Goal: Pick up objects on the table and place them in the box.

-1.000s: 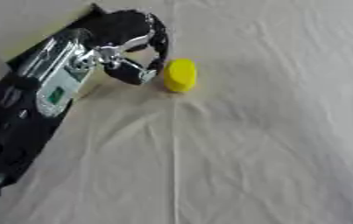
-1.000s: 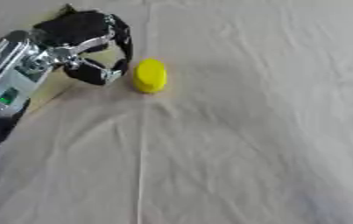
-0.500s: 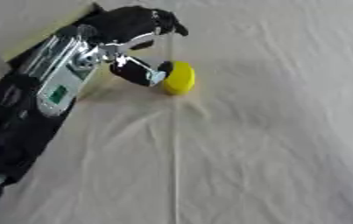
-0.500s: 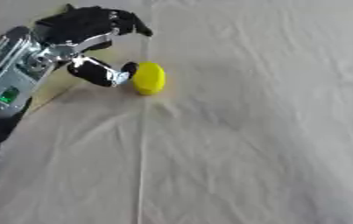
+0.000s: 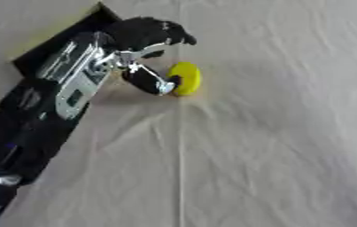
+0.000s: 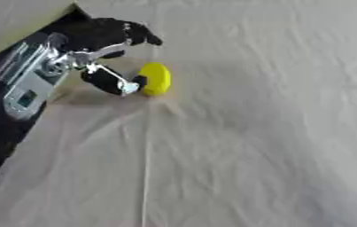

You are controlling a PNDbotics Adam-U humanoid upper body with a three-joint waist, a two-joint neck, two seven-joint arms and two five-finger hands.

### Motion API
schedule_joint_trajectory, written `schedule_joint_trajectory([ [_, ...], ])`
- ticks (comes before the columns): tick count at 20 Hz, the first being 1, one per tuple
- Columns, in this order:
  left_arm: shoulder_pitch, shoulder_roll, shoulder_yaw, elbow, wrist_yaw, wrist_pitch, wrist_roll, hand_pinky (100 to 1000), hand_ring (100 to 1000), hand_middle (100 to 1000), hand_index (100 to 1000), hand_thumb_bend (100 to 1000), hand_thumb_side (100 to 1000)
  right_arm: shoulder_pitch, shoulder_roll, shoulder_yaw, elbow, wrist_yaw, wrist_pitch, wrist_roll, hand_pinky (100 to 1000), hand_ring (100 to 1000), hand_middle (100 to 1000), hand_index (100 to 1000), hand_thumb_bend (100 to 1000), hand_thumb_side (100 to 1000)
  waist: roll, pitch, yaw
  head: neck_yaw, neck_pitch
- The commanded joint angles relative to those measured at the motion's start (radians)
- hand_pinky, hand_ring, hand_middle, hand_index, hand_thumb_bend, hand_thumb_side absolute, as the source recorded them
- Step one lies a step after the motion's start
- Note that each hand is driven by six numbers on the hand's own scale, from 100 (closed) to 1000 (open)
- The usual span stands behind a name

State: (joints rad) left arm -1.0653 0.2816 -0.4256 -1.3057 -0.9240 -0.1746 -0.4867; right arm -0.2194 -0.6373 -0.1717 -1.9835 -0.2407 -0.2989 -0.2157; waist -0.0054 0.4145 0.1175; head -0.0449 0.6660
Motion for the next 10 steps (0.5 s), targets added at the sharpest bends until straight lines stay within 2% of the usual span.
schedule_joint_trajectory([
  [1, -0.024, -0.011, 0.020, 0.030, -0.023, 0.005, 0.006, 846, 871, 826, 942, 277, 446, -0.008, -0.015, -0.005, -0.016, -0.008, 0.001, 0.006, 944, 827, 644, 795, 100, 638, -0.003, -0.018, -0.004, 0.005, -0.012],
  [6, -0.027, -0.038, 0.030, 0.089, -0.059, -0.002, 0.019, 845, 872, 825, 941, 288, 467, -0.012, -0.008, -0.002, -0.016, -0.011, 0.003, 0.013, 945, 828, 643, 795, 100, 639, -0.004, -0.012, -0.012, 0.009, -0.014],
  [10, -0.026, -0.054, 0.039, 0.135, -0.100, -0.015, 0.034, 845, 874, 826, 941, 292, 450, -0.013, -0.003, -0.001, -0.016, -0.012, 0.005, 0.016, 946, 828, 642, 795, 100, 640, -0.003, -0.008, -0.017, 0.010, -0.015],
])
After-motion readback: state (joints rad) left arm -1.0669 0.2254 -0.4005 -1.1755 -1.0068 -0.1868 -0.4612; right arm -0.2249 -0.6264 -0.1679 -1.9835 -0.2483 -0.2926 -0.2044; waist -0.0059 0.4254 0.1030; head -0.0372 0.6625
